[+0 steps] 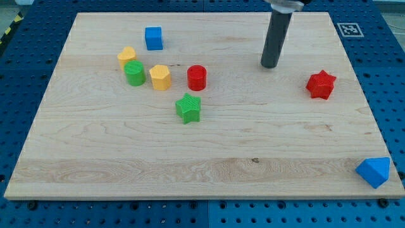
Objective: Move the red star close to the triangle
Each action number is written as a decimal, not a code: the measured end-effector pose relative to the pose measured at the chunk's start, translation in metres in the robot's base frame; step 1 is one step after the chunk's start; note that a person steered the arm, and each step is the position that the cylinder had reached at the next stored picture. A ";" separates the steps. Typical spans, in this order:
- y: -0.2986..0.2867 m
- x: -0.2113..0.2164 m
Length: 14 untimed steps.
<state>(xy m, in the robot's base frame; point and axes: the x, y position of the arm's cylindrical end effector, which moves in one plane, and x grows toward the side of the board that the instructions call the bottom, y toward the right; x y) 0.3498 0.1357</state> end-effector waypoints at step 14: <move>0.056 0.021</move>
<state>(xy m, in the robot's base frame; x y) 0.3707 0.1918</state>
